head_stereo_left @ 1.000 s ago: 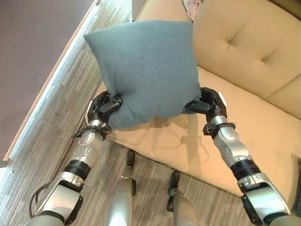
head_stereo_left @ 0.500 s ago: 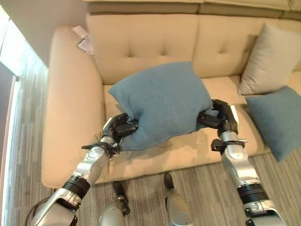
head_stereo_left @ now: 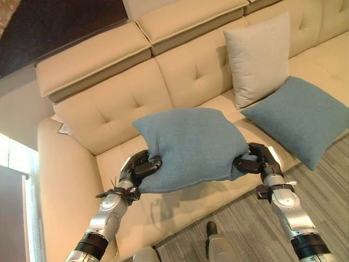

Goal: Pick up all the scattered cushions and arrange them neatly on the sofa.

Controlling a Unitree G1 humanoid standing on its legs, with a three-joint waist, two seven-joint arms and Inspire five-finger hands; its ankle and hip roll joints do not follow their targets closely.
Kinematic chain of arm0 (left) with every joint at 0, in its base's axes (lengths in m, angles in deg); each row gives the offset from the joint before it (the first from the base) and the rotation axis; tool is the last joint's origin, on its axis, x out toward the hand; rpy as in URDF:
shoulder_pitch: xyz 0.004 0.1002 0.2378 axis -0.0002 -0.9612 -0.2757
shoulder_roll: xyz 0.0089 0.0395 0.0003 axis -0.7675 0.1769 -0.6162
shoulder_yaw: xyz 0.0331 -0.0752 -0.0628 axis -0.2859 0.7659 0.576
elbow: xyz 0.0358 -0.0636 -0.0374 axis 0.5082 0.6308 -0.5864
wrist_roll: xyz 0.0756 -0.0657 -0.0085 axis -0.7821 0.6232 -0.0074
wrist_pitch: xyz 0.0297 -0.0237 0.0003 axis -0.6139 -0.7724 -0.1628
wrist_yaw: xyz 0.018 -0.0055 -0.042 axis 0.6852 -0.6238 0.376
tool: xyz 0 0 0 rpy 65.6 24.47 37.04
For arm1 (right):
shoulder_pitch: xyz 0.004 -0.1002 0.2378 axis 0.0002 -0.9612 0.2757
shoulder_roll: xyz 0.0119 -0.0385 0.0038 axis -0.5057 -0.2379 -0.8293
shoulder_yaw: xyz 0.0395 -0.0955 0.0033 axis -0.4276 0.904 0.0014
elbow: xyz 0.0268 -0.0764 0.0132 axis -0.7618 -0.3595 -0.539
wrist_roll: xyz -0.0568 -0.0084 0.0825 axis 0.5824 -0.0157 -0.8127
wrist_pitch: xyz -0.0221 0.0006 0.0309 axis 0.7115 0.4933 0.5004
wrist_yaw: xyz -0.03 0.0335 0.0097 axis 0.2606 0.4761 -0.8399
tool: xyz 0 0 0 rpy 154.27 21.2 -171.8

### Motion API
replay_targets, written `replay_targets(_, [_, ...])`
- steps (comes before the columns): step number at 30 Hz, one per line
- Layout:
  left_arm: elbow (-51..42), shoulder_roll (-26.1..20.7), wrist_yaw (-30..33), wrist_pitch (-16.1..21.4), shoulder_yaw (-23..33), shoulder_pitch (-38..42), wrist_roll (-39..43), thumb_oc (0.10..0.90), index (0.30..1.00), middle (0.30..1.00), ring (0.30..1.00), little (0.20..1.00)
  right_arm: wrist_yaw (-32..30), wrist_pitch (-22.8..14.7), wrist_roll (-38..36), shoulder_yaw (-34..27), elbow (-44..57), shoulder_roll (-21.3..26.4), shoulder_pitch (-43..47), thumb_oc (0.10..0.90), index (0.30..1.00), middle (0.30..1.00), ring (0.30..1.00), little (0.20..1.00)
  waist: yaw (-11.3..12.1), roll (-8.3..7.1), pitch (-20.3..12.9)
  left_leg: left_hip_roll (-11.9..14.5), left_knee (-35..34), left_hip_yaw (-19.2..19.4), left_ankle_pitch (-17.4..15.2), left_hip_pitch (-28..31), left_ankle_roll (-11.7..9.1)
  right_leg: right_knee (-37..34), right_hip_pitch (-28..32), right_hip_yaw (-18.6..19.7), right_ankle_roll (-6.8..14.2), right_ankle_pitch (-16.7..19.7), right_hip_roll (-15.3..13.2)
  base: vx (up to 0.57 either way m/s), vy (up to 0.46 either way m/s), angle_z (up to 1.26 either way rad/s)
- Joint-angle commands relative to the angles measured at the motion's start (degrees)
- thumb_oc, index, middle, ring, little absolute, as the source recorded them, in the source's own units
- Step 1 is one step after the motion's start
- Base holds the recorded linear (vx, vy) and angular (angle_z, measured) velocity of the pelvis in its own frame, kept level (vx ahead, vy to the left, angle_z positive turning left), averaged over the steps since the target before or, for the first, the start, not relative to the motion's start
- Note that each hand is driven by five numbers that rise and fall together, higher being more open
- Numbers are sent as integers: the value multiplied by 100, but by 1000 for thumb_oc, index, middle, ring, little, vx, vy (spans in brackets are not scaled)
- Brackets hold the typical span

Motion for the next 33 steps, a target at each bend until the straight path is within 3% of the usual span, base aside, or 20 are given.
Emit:
replay_targets(1, [-836,-128,-377,798,198,190,-169,400,300,300,300,300,299,-839,109,356,1219,-352,531,400,300,300,300,300,172,61,-1119,-373,-664,-9,204,-324,165,34,333,-55,479,-399,468,211,-13,-5])
replay_targets(3, [-812,-149,-377,769,233,176,-257,400,300,300,300,300,358,-834,209,260,1253,-450,407,400,300,300,300,300,176,29,-1151,-448,-817,-47,37,-60,298,586,317,-276,637,-442,428,186,-33,-40])
replay_targets(5, [-760,-145,-275,787,257,213,-352,400,300,300,300,300,328,-813,375,261,1296,-472,416,400,300,300,300,300,133,17,-1135,-458,-850,-84,-60,132,460,1609,-7,-351,1042,-81,319,95,-42,-21])
replay_targets(7, [-746,-161,-193,806,280,237,-494,400,300,300,300,300,324,-800,436,128,1389,-554,283,400,300,300,300,300,72,-11,-1129,-432,-842,-198,-155,268,529,2141,-290,-397,1240,190,7,81,-90,9])
replay_targets(9, [-684,-155,-182,814,285,294,-512,400,300,300,300,300,304,-814,484,53,1474,-575,245,400,300,300,300,300,68,31,-1178,-348,-906,-337,-227,341,483,1940,-341,-442,1051,92,-400,49,-160,37])
replay_targets(11, [-642,-148,-199,806,231,372,-617,400,300,300,300,300,323,-789,528,-48,1541,-571,178,400,300,300,300,300,21,18,-1243,-290,-936,-511,-316,356,389,1545,-386,-383,999,183,-842,61,-270,67])
replay_targets(12, [-688,-166,-190,846,221,410,-697,400,300,300,300,300,323,-772,577,-122,1564,-544,128,400,300,300,300,300,-31,-98,-1314,-295,-849,-663,-429,355,287,751,-330,-161,1048,423,-1129,91,-257,62])
replay_targets(13, [-691,-168,-187,845,217,406,-699,400,300,300,300,300,323,-772,579,-124,1565,-548,123,400,300,300,300,300,-55,-92,-1304,-291,-827,-691,-448,360,288,688,-264,-203,1053,443,-1126,117,-299,57])
replay_targets(15, [-713,-192,-140,872,218,455,-785,400,300,300,300,300,276,-757,631,-160,1560,-534,145,400,300,300,300,300,-130,-226,-1335,-276,-731,-852,-526,398,178,140,-297,189,1183,760,-1175,97,-233,59])
replay_targets(17, [-683,-251,-112,908,318,467,-843,400,300,300,300,300,287,-761,683,-125,1549,-505,256,400,300,300,300,300,-65,-367,-1365,-187,-568,-824,-621,382,108,-129,-174,202,1348,932,-1211,62,-249,49])
replay_targets(19, [-668,-283,-101,910,417,388,-866,400,300,300,300,300,307,-718,743,-121,1565,-421,359,400,300,300,300,300,37,-469,-1471,-64,-594,-944,-584,440,24,-247,-27,155,1397,771,-1084,84,-232,14])
replay_targets(26, [-381,-477,-74,799,406,527,-1084,400,300,300,300,300,363,-594,857,46,1242,116,796,400,300,300,300,300,136,-433,-1651,138,-1120,-1045,-335,667,-147,-736,337,-210,1314,563,-796,79,-97,6])
replay_targets(29, [-119,-659,47,783,174,1069,-1229,400,300,300,300,300,231,-561,1060,397,787,681,1551,400,300,300,300,300,169,-428,-1657,189,-1401,-1073,-182,679,-192,-885,366,-300,1270,537,-724,20,-32,1])
replay_targets(31, [278,-965,416,891,-336,2256,-1566,400,300,300,300,300,-88,-514,1030,957,130,962,2734,400,300,300,300,300,190,-430,-1555,220,-1572,-1105,-40,501,-231,-895,157,-331,1277,581,-717,-110,-23,10])
replay_targets(32, [320,-964,417,906,-330,2315,-1561,400,300,300,300,300,-99,-539,1016,989,65,967,2822,400,300,300,300,300,179,-423,-1533,221,-1569,-1108,-34,478,-231,-881,130,-331,1275,579,-717,-308,0,15])
replay_targets(33, [664,-1203,854,1046,-595,3394,-1571,400,300,300,300,300,-379,-497,875,1412,-312,1203,4013,400,300,300,300,300,178,-411,-1293,233,-1603,-1148,104,127,-268,-790,-319,-276,1285,640,-728,-369,1,18])
